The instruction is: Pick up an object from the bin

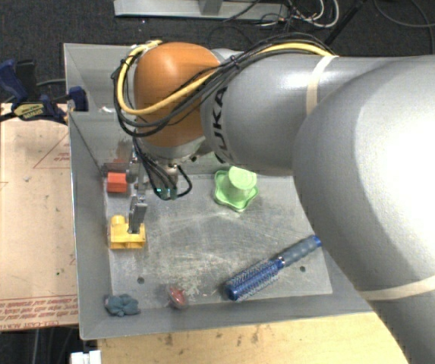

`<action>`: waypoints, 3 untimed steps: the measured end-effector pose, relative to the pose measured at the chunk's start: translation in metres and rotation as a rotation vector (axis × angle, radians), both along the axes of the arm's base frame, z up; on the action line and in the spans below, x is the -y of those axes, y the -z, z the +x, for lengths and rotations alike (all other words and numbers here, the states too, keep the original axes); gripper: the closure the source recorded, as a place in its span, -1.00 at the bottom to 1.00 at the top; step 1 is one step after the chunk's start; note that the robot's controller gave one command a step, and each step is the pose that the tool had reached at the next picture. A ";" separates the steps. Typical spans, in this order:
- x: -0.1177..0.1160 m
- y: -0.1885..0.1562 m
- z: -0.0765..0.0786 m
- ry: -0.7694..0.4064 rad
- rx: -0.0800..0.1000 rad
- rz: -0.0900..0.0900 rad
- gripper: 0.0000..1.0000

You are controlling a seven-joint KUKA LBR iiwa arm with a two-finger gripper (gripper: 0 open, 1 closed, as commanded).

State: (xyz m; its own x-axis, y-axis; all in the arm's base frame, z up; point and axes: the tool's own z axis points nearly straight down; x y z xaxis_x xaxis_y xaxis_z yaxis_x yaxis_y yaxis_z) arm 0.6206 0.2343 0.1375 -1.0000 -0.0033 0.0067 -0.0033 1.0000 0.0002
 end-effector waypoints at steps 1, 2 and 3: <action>-0.018 0.065 -0.047 -0.451 0.011 0.004 -1.00; -0.019 0.063 -0.045 -0.450 0.016 0.007 1.00; -0.015 -0.067 -0.028 -0.951 0.015 0.004 1.00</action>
Offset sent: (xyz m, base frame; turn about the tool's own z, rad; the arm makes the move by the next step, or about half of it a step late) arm -0.0482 0.0168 -0.0675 -0.4528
